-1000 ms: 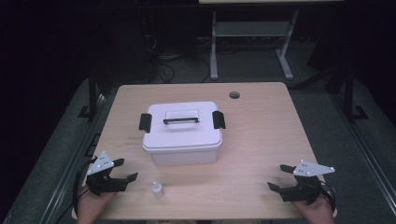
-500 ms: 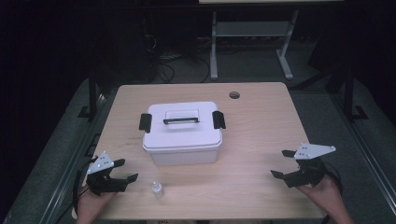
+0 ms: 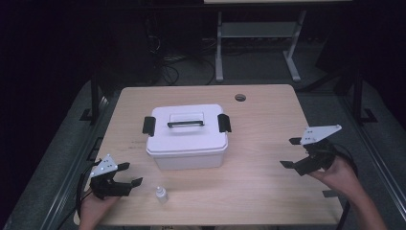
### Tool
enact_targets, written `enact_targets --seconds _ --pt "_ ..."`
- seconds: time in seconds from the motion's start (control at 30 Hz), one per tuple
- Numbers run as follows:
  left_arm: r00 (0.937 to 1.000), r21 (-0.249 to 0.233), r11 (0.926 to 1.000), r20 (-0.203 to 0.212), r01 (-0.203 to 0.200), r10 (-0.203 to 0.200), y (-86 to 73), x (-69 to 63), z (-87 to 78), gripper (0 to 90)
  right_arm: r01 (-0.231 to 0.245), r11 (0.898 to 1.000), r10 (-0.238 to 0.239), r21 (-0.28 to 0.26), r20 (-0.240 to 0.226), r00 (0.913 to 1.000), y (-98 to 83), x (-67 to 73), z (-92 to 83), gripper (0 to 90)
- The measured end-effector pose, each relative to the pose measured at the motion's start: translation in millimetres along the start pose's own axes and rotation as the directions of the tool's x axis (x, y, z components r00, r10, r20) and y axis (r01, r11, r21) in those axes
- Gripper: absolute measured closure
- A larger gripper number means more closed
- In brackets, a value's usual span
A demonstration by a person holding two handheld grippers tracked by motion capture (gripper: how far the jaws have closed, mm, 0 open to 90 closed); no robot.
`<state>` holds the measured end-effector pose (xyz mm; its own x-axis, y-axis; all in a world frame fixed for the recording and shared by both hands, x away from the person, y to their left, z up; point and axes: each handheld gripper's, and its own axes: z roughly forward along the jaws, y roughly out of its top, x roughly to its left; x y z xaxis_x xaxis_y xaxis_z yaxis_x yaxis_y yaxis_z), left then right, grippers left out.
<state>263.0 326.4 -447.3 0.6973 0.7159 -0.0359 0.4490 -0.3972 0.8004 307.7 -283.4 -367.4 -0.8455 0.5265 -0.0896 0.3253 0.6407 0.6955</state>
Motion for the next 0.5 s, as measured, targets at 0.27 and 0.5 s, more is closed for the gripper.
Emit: enact_targets --seconds 0.27,0.5 --pt "0.9999 0.002 1.0 0.007 -0.008 0.008 0.1 0.7 0.0 18.3 0.052 0.998 -0.051 0.03 -0.056 0.9972 31.4 -7.4 2.7 15.2" --pt "0.9999 -0.007 1.0 0.011 -0.005 0.005 0.0 1.1 -0.9 18.3 0.078 0.996 -0.075 0.035 -0.095 0.9927 55.2 -10.0 4.8 15.4"
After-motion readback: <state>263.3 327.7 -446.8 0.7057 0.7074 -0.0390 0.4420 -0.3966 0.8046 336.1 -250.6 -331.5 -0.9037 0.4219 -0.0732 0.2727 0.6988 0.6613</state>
